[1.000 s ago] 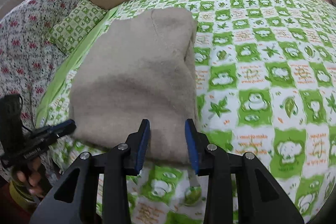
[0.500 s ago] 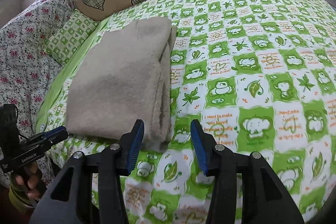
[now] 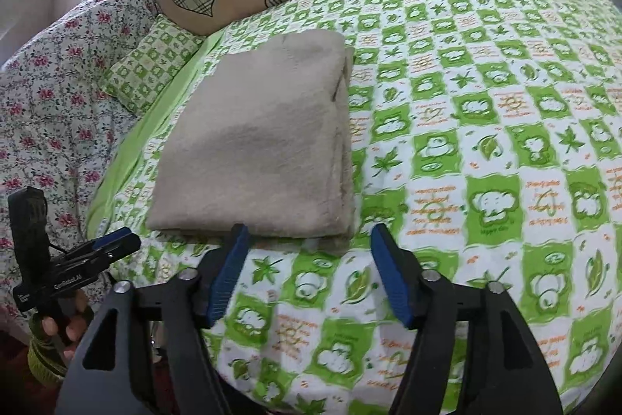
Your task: Fold small clothes
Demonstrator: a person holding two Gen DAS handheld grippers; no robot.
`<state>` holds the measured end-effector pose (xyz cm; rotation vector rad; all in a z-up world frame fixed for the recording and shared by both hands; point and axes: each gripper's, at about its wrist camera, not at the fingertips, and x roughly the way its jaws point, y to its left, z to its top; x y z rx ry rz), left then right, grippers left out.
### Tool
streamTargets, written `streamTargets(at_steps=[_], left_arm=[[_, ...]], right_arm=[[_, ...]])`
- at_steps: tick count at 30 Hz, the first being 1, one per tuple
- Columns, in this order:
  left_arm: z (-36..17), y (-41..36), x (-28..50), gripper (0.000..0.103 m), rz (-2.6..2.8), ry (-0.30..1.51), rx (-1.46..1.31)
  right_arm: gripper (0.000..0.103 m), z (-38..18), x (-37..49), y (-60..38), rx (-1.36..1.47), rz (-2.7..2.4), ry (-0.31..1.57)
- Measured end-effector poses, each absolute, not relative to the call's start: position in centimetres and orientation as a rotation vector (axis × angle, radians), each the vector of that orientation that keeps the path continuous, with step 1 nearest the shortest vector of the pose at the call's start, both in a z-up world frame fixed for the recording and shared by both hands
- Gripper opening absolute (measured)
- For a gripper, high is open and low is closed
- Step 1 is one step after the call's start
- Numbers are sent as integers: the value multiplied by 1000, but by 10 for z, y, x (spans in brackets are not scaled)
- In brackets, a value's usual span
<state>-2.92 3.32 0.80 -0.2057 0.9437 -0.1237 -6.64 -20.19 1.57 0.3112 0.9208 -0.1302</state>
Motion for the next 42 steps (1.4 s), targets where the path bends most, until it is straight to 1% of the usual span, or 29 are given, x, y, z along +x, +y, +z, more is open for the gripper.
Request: streamTargets(at_steps=[1,3,8,10,16,18,23,28,38,39,41,42], left_arm=[[9,34,-31,67,-115,943,-206],[11,35,-33,70,-90,940,-191],[15,38,-39,80,-28,921,-140],[15,40,-38,81,-12,920,-128],[14,46,-21,82,-25,945,-162],[17,48,-11,82,-42,940,-180],[27,58,37,84,-80,920,-243],[24,63,97,84,-98,946,-284],[-2,86,203,84,-104,986,-409],[-4,88,212,84,-106,988,-421],[-9,91,229,83,-95,995,-425],[-10,91,235,83,-91,996,-418]], right_arm=[[75,15,-66,-201,316,-124,923],[79,14,-66,-201,315,-119,925],[79,14,-68,-195,273,-128,926],[80,15,-67,-194,250,-135,919],[80,16,-46,-208,324,-83,939],[80,20,-34,-217,340,-88,913],[80,34,5,-243,390,-106,849],[80,33,57,-255,399,-91,888],[79,9,149,-293,452,-81,943],[78,5,155,-296,461,-84,953],[71,-4,169,-303,491,-49,977],[63,-9,175,-304,500,-32,986]])
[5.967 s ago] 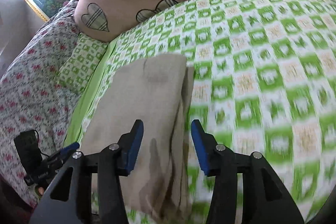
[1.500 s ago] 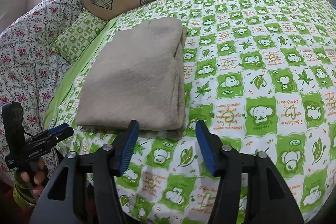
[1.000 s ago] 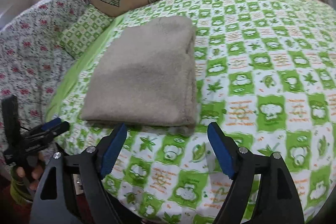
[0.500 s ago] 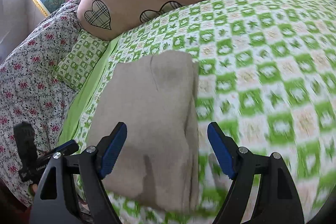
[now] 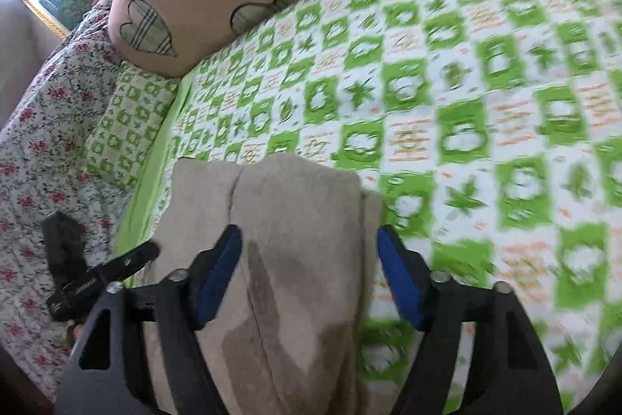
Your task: Fold small clothes
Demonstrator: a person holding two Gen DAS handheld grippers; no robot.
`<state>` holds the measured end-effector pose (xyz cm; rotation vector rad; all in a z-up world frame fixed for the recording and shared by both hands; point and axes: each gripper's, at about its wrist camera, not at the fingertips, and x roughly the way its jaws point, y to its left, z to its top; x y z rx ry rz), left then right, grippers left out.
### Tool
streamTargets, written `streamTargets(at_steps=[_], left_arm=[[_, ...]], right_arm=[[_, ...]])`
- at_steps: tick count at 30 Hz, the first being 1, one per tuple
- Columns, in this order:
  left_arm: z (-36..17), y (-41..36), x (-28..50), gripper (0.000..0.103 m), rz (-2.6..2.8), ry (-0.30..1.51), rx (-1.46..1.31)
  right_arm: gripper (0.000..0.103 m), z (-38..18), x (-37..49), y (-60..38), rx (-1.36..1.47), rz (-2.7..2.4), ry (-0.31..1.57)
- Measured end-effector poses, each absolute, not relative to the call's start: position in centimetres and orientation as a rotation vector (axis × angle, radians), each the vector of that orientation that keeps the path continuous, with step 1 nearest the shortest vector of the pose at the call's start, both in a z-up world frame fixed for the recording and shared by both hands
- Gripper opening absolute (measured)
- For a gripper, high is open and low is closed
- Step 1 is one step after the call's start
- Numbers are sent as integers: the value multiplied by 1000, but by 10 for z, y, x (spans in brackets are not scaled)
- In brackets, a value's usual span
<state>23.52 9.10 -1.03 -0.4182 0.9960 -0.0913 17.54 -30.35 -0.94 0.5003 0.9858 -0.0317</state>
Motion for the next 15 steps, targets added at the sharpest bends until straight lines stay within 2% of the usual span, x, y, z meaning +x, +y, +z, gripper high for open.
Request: streamTargets(at_steps=[1,2,3,4,5,8,12,15], left_arm=[[-13,91,244,81,-87,996,-407],[-14,90,248,72,-88,993,-399],[-16,89,253,63,-92,990,-389],[-17,86,258,39,-100,986,-370],[-17,84,260,24,-107,982,-358],[-15,77,262,17,-65,939,-287],[-24,75,272,16,9,948,-234],[-24,84,277,16,47,952,-233]], right_arm=[[47,-13,179,-303,491,-33,993],[40,-16,183,-301,474,-31,1002],[28,-17,185,-298,465,-16,998],[16,-13,186,-294,436,-18,979],[13,-7,186,-291,404,-26,962],[10,11,180,-288,375,-32,885],[11,-19,186,-303,440,-86,969],[16,-17,181,-308,475,-110,956]])
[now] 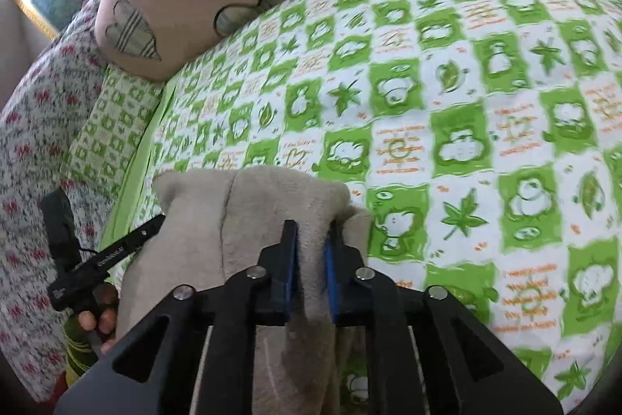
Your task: Fold small clothes
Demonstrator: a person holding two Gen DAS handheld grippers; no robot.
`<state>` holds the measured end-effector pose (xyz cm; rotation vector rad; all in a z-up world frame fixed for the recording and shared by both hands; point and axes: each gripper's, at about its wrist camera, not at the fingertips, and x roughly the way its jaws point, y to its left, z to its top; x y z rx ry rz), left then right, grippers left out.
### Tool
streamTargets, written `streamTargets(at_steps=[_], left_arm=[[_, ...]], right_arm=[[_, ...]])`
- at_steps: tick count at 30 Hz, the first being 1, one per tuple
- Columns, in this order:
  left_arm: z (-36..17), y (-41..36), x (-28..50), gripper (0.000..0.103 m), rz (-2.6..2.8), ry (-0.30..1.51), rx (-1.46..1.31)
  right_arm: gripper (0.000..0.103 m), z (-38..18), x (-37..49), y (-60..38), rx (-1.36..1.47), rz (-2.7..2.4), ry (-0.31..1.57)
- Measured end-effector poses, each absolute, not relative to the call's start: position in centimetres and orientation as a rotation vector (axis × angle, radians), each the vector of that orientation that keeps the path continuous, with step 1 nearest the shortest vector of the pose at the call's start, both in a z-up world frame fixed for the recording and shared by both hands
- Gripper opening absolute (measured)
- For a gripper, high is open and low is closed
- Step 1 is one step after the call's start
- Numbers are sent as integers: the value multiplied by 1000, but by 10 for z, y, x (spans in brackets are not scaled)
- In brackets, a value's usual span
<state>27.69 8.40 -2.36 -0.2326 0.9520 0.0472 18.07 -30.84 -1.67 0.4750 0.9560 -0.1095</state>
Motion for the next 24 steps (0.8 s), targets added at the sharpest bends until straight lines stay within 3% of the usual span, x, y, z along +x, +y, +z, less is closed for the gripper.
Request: streamTargets(at_steps=[5,10,14,24], left_arm=[[-1,99,257,16,37,916,-278],[18,93,213,28,1,898,-281],[30,81,171,53,-22,876,-273],[34,46,75,68,-5,855,-162]], right_arm=[[18,12,159,-298,450,-132,925],[52,34,122,-274,455,-81,874],[53,36,93,-251,434,-57,879],[53,32,37,-217,371,-91,905]])
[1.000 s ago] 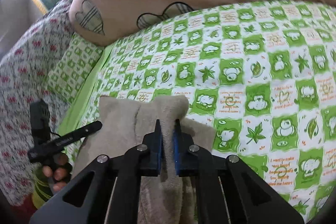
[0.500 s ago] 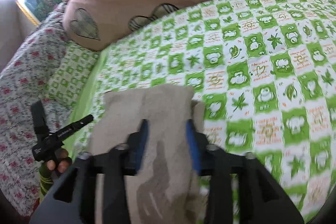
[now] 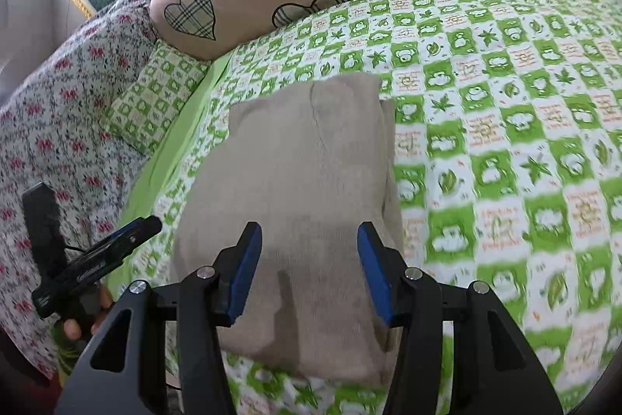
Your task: Fold small clothes
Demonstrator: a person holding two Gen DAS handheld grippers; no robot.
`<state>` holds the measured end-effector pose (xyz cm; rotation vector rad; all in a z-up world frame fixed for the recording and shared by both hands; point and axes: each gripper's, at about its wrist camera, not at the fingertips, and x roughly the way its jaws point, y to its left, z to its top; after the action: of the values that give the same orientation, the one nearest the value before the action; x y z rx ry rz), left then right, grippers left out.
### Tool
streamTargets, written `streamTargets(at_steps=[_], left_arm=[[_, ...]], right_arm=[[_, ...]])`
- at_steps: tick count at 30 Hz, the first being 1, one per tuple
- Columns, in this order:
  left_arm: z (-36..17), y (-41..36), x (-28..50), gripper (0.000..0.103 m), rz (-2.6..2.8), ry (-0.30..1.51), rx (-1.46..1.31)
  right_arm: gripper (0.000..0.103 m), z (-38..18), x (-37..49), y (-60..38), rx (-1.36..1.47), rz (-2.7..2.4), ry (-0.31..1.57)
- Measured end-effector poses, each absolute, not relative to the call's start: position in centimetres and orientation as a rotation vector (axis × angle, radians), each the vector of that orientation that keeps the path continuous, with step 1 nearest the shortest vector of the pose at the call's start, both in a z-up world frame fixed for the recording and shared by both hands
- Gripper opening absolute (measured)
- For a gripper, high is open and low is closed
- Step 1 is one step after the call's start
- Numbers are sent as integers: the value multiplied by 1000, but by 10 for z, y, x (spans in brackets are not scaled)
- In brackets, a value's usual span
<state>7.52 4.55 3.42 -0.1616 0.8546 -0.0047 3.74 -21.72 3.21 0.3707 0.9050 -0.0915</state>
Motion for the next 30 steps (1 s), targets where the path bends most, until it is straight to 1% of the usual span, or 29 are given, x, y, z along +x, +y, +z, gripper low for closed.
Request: streamTargets(at_steps=[4,14,16,19,23,25,30], left_arm=[[28,39,50,72,7,863,-130],[17,39,12,72,7,884,-121],[18,35,5,73,6,876,-100],[19,28,-6,80,0,867,-72],[16,19,-16,82,9,879,-45],[13,16,-19,83,1,896,-42],[9,6,-26,85,29,923,0]], right_arm=[[53,30,21,-210,352,-102,911],[54,29,-12,-192,314,-108,911],[58,29,-18,-188,300,-114,906],[65,27,-29,-182,267,-117,903],[69,25,-41,-175,216,-121,903],[73,25,-48,-172,198,-122,893],[77,26,-64,-166,151,-117,868]])
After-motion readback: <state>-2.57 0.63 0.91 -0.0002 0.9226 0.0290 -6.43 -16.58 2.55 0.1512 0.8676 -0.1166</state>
